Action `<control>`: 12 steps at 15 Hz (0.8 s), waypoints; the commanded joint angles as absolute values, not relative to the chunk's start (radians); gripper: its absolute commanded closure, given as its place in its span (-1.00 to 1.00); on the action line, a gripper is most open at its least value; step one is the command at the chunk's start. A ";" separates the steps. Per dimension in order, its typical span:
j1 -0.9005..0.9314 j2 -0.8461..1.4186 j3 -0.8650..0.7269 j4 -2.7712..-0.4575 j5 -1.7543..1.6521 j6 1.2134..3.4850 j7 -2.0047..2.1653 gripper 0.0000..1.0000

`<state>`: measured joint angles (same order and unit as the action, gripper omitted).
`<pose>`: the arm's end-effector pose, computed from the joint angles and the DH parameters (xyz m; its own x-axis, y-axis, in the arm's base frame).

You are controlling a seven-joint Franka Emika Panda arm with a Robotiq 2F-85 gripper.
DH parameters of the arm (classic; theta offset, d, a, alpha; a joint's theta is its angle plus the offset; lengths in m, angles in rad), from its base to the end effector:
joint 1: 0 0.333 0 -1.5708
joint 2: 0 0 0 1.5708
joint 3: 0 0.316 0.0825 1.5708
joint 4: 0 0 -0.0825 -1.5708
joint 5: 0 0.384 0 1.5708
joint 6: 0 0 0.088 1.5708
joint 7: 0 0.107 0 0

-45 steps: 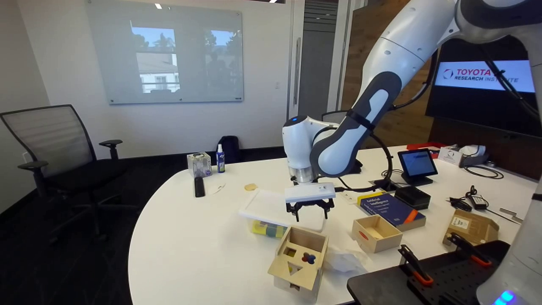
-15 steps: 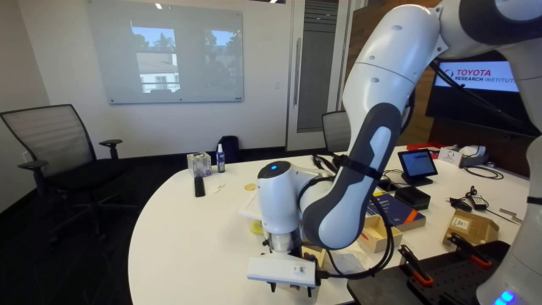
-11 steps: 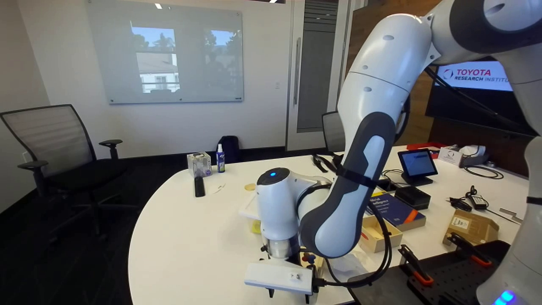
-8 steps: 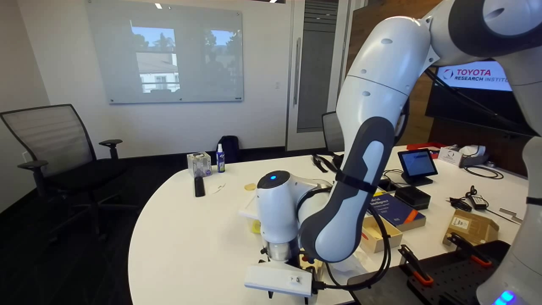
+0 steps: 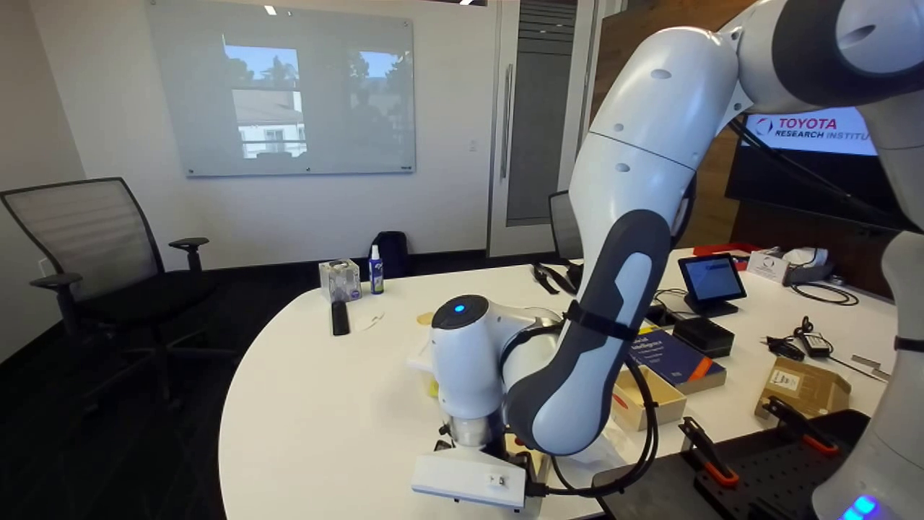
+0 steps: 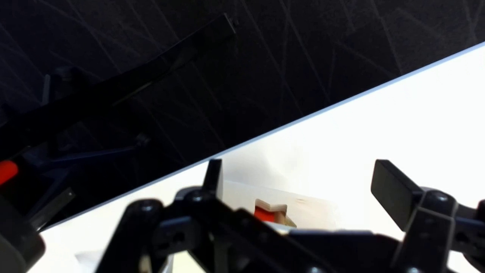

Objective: Slide the lid on top of the wooden toy box backwards.

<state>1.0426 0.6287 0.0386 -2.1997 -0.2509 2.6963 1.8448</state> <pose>0.2364 0.4652 0.0826 0.8590 -0.5041 0.0890 -0.5116 -0.8514 0.1152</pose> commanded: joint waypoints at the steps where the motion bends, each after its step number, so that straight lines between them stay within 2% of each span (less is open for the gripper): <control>1: 1.105 0.635 -0.017 -2.182 -0.241 2.683 1.903 -1.00; 12: 1.201 0.623 -0.124 -2.189 -0.264 2.651 2.027 -1.00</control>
<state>1.1651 0.6316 -0.0913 -2.1970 -0.2528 2.6855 1.9754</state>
